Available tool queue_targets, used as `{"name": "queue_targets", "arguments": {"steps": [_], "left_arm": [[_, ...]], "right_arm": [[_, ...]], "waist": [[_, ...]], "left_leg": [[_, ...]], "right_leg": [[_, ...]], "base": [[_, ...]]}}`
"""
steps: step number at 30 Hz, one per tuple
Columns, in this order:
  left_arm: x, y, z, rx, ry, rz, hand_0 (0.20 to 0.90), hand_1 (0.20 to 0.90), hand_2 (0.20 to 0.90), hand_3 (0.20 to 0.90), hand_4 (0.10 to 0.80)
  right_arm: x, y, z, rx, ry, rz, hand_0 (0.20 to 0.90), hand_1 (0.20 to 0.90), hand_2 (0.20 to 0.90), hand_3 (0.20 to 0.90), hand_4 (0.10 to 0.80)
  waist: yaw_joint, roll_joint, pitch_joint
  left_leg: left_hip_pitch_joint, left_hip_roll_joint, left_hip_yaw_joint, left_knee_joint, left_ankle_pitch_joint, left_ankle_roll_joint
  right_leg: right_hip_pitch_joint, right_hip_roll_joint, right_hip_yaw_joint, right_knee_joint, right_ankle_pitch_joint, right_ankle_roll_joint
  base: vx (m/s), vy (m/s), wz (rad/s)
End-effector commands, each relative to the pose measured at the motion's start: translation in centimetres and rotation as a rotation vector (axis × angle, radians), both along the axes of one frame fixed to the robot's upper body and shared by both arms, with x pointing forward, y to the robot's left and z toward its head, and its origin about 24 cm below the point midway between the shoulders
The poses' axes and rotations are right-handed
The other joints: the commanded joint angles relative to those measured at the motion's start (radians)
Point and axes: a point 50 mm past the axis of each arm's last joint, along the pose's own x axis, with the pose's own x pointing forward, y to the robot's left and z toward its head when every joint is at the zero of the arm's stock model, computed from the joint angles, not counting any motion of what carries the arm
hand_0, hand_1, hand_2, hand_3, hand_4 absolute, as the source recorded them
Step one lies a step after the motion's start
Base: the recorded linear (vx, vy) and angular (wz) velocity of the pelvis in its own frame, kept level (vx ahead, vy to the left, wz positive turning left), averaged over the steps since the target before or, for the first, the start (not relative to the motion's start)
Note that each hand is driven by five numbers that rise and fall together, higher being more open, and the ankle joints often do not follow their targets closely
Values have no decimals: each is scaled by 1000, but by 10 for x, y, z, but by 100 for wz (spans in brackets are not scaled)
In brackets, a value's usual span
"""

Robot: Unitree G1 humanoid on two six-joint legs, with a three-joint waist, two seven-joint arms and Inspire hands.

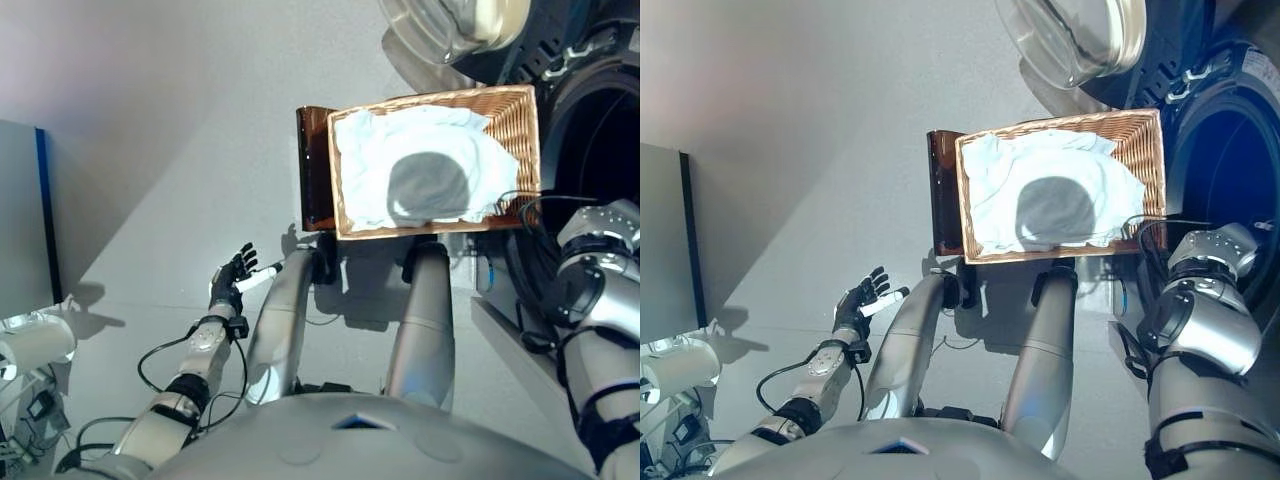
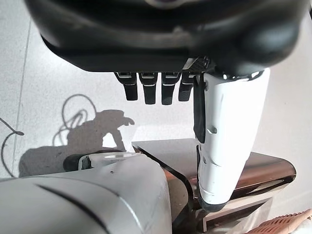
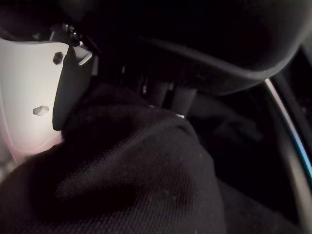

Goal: Pick up the clothes and place them into the washing machine

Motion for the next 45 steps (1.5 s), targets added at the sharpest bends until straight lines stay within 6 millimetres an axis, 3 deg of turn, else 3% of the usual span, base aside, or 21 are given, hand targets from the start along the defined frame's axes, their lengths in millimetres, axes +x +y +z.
{"name": "queue_targets", "arguments": {"steps": [1,2,9,12,13,18,20,25,28,29,36,40,45], "left_arm": [[-8,24,1,67,-9,66,900,900,900,900,800],[-7,23,1,65,-11,66,900,900,900,900,800],[-6,25,0,61,-3,75,900,900,900,900,800],[-9,29,-2,73,19,81,900,900,900,900,800],[-8,32,-1,87,20,76,900,900,900,900,800],[-8,33,-1,78,21,77,900,900,900,900,800],[-9,33,-2,72,25,76,900,900,900,900,800],[-9,34,-4,63,34,103,900,900,900,900,800],[-12,36,-7,66,55,112,900,900,900,900,800],[-12,37,-7,67,54,117,900,900,900,900,800],[-12,42,-6,86,52,138,900,900,900,900,800],[-21,46,-12,101,99,166,900,900,900,900,800],[-26,50,-15,126,136,183,900,900,900,900,800]], "right_arm": [[-22,-31,49,-238,-8,-131,845,845,845,845,761],[-21,-31,46,-233,0,-122,900,900,900,900,800],[-14,-27,38,-211,49,-45,900,900,900,900,800],[-20,-29,21,-157,164,1,900,900,900,900,800],[-20,-29,10,-134,288,84,900,900,900,900,800],[1,-18,10,-233,415,284,900,900,900,900,800],[7,-5,-9,-312,530,434,900,900,900,900,800],[-2,10,-48,-294,647,556,900,900,900,900,800],[-15,16,-73,-320,828,671,900,900,900,900,800],[-17,19,-79,-344,899,721,900,900,900,900,800],[-23,41,-107,-457,1123,936,900,900,900,900,800],[-38,61,-137,-497,1256,1099,900,900,900,900,800],[-43,74,-149,-589,1364,1215,900,900,900,900,800]], "waist": [[-10,2,-61],[-11,1,-61],[-13,-10,-54],[-9,-18,-56],[-2,-25,-57],[2,-33,-45],[0,-42,-34],[-7,-62,-35],[-11,-83,-46],[-15,-91,-43],[-28,-124,-35],[-39,-162,-48],[-44,-191,-72]], "left_leg": [[6,-23,54,-44,-15,-9],[8,-22,56,-45,-16,-9],[16,-19,61,-51,-14,-8],[31,-18,60,-67,-11,-7],[45,-18,61,-85,-6,-6],[99,-21,72,-150,19,-2],[146,-21,75,-204,40,-3],[218,-30,67,-286,66,-4],[292,-39,50,-363,92,-9],[307,-37,55,-395,131,-6],[453,-43,31,-542,188,-18],[560,-33,22,-638,218,-28],[656,-24,15,-732,255,-43]], "right_leg": [[23,25,-15,-8,-33,-71],[24,25,-15,-9,-33,-71],[31,27,-15,-17,-28,-73],[49,27,-15,-30,-24,-74],[61,25,-14,-43,-15,-74],[109,23,-6,-105,21,-71],[155,24,-11,-152,36,-67],[237,26,-23,-236,58,-60],[320,24,-36,-324,84,-50],[341,20,-46,-363,122,-54],[494,24,-73,-522,175,-39],[611,32,-84,-632,203,-26],[709,37,-101,-730,233,-16]], "base": [[2,14,-7],[-3,8,-4],[-9,5,-4],[0,0,0],[0,0,0],[9,7,-7],[32,-3,-14],[54,-18,-11],[76,-50,-3],[-6,-51,0],[73,-49,-1],[115,-51,-2],[97,-33,-2]]}}
